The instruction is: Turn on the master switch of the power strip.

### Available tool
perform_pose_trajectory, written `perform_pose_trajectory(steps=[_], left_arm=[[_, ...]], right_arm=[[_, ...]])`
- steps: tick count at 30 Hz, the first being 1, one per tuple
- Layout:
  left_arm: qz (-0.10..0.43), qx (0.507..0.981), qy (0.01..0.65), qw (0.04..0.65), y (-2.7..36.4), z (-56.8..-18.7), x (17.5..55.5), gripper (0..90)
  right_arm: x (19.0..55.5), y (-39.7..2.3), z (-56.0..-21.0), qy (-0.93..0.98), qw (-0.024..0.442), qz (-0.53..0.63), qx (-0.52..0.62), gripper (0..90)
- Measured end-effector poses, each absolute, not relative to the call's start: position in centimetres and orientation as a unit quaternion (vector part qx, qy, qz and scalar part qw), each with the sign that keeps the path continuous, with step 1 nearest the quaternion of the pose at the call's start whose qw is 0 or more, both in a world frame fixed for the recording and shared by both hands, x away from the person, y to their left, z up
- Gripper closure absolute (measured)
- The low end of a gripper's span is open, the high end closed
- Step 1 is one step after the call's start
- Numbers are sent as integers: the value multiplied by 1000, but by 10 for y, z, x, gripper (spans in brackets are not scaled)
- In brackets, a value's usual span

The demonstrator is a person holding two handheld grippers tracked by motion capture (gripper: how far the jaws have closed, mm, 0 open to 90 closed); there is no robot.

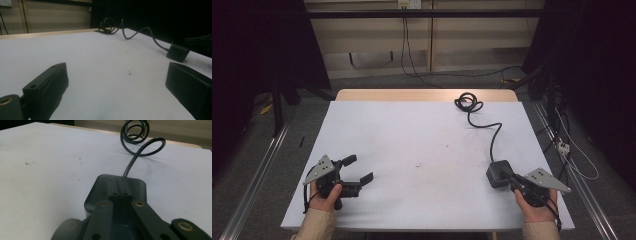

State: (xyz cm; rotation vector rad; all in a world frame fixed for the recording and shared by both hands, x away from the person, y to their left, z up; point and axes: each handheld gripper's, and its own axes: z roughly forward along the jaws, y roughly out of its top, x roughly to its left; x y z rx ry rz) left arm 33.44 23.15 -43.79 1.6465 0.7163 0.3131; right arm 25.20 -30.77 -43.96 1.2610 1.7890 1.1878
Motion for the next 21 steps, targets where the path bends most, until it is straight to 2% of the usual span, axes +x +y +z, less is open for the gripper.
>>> perform_pose_trajectory(steps=[21], left_arm=[[136, 713, 311, 613, 231, -437, 334, 41]], right_arm=[[253, -307, -439, 678, 320, 456, 480, 900]])
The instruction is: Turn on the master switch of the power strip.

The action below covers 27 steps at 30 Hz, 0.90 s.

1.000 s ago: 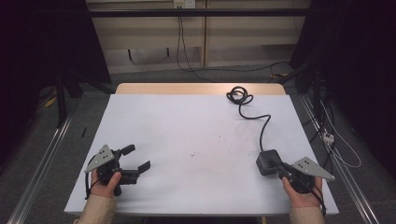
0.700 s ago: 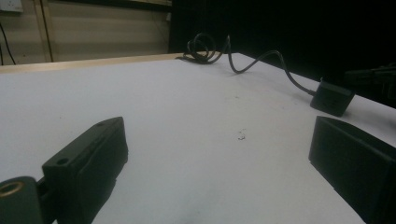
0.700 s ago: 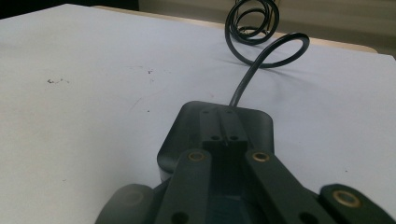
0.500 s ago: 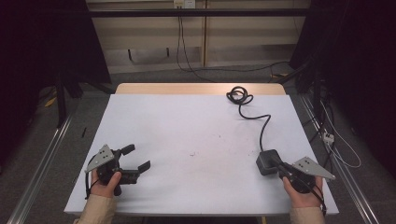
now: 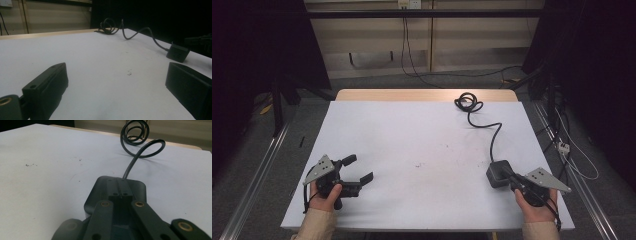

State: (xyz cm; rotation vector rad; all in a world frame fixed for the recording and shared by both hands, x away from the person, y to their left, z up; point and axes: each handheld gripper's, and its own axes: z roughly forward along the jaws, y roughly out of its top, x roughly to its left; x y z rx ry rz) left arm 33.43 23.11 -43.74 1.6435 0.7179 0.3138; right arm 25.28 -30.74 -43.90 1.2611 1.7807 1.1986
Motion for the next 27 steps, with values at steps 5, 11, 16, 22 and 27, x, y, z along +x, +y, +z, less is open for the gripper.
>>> perform_pose_trajectory(steps=[5, 11, 16, 22, 27], left_arm=[[138, 713, 310, 614, 231, -437, 335, 40], [139, 712, 310, 614, 232, -437, 335, 40], [138, 711, 312, 615, 231, -437, 335, 40], [138, 711, 312, 615, 232, -437, 334, 40], [140, 710, 313, 615, 234, -436, 334, 40]], right_arm=[[254, -307, -439, 677, 320, 458, 479, 900], [254, -307, -437, 674, 318, 467, 476, 900], [254, -307, -436, 668, 313, 478, 477, 900], [256, -304, -436, 666, 307, 484, 478, 854], [257, -301, -435, 666, 303, 486, 478, 827]])
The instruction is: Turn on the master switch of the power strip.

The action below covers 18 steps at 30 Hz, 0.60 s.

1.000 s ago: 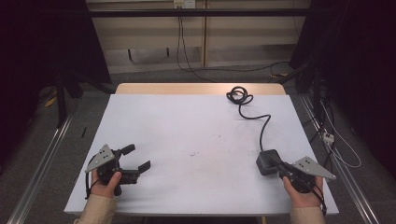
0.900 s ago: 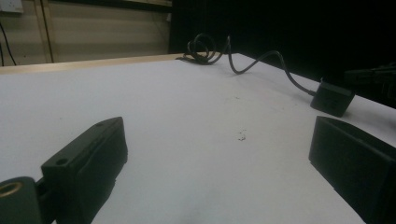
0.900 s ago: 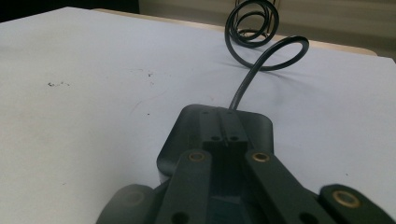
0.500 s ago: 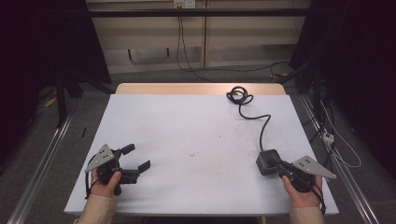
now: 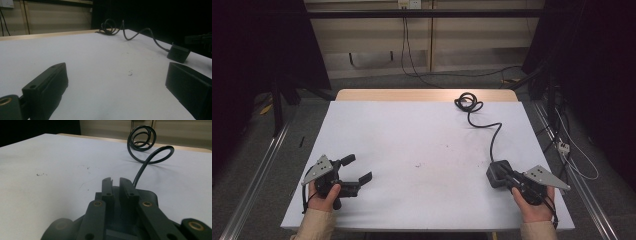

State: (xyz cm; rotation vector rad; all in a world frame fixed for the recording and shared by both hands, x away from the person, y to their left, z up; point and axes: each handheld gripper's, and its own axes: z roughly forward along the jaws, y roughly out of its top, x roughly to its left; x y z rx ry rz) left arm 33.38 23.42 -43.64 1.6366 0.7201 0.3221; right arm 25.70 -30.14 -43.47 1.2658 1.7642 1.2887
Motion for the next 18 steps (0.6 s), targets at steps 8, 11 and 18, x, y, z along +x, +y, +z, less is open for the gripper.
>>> perform_pose_trajectory(steps=[8, 11, 18], left_arm=[[140, 709, 313, 616, 235, -436, 333, 40], [141, 710, 312, 615, 235, -436, 334, 40], [141, 711, 311, 615, 234, -436, 334, 40]], right_arm=[[258, -300, -435, 665, 301, 490, 477, 783], [258, -299, -435, 665, 300, 490, 478, 762], [258, -299, -435, 660, 297, 493, 483, 706]])
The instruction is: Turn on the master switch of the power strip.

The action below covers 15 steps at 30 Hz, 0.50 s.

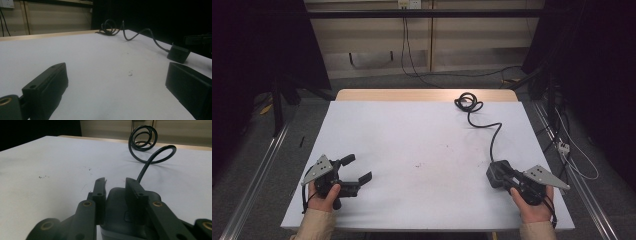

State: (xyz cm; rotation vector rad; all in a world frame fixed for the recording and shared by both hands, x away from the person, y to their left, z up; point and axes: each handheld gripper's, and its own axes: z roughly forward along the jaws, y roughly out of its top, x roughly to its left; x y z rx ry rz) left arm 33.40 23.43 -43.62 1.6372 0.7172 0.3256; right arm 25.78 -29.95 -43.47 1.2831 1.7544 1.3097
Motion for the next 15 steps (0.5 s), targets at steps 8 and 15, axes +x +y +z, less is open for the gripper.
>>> perform_pose_trajectory(steps=[8, 15], left_arm=[[141, 709, 313, 616, 235, -436, 334, 40], [141, 709, 313, 616, 235, -436, 334, 40]], right_arm=[[259, -298, -435, 657, 294, 494, 488, 611], [259, -299, -435, 658, 293, 492, 489, 436]])
